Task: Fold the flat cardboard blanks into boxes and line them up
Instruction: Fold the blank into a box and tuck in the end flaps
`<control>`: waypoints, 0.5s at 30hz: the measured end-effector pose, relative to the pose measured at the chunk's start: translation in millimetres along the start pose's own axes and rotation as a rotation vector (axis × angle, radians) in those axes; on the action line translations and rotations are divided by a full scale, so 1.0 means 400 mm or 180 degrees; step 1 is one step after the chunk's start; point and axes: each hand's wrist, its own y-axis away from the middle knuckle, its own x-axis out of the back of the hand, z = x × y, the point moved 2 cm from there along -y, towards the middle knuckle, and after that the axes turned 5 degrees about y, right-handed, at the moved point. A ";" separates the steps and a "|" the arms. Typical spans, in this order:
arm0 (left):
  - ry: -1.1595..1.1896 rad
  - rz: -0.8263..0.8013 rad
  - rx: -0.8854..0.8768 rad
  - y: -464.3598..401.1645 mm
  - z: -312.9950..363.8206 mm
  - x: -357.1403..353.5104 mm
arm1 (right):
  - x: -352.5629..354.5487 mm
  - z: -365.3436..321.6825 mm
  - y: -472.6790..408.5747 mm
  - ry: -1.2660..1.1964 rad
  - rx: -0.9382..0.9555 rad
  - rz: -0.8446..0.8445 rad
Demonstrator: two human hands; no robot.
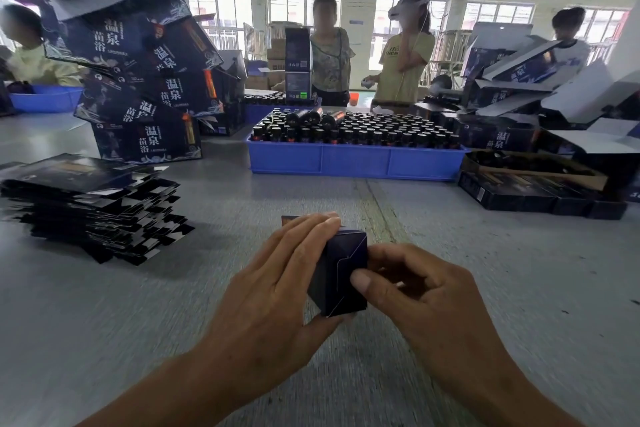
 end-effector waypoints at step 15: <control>0.0287 0.0127 0.0125 -0.006 0.013 -0.012 | -0.003 -0.010 0.002 0.0123 0.0046 0.0198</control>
